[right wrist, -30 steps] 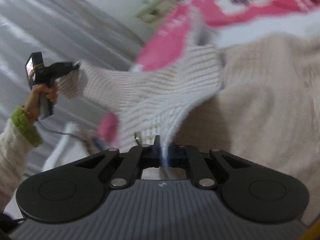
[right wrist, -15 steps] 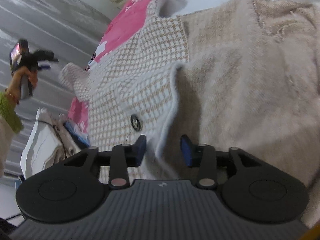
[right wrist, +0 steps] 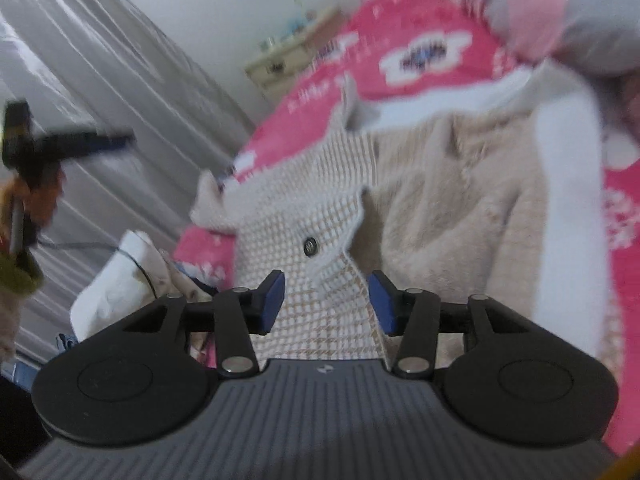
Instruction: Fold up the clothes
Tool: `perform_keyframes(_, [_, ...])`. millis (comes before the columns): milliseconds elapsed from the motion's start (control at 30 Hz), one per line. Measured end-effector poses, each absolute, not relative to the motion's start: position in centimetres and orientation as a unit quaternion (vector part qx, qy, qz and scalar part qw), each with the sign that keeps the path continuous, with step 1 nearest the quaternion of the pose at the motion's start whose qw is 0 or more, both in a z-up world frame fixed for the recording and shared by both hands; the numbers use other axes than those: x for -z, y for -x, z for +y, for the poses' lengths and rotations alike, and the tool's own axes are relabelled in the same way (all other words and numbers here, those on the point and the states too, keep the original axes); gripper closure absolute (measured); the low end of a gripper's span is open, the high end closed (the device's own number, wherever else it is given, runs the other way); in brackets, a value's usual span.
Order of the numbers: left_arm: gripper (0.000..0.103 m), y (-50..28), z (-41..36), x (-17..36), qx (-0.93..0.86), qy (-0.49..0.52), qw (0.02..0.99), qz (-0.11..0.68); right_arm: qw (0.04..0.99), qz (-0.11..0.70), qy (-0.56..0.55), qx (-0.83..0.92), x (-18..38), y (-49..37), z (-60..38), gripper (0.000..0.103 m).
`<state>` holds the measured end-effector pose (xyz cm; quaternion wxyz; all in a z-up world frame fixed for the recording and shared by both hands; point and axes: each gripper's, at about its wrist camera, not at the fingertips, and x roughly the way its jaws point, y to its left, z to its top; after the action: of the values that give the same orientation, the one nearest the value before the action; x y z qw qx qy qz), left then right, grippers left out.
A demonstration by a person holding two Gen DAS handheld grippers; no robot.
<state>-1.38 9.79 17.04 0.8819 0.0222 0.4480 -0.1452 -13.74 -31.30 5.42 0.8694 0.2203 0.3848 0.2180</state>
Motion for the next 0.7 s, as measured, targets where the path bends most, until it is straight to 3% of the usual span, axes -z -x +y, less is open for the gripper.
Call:
perform_keyframes(100, [0.046,4.4,7.9,-12.0,0.209,-0.014,0.843,0.496,0.892,0.348,-0.202,-0.205,-6.3,17.3,-32.2,0.048])
perform_keyframes(300, [0.049,10.5,7.5,-1.6,0.251,0.0,0.769,0.588,0.9,0.364,-0.22,-0.094,-3.3,22.6,-36.4,0.046])
perform_keyframes(433, [0.037,14.6,9.1,2.4,0.283,0.052,0.729,0.621,0.874,0.394,-0.283,0.002,0.2,25.5,-40.5,0.045])
perform_keyframes(700, [0.034,18.4,8.8,6.8,0.28,0.049,0.73,0.621,0.84,0.442,-0.315,0.003,6.4,25.0,-42.8,0.035])
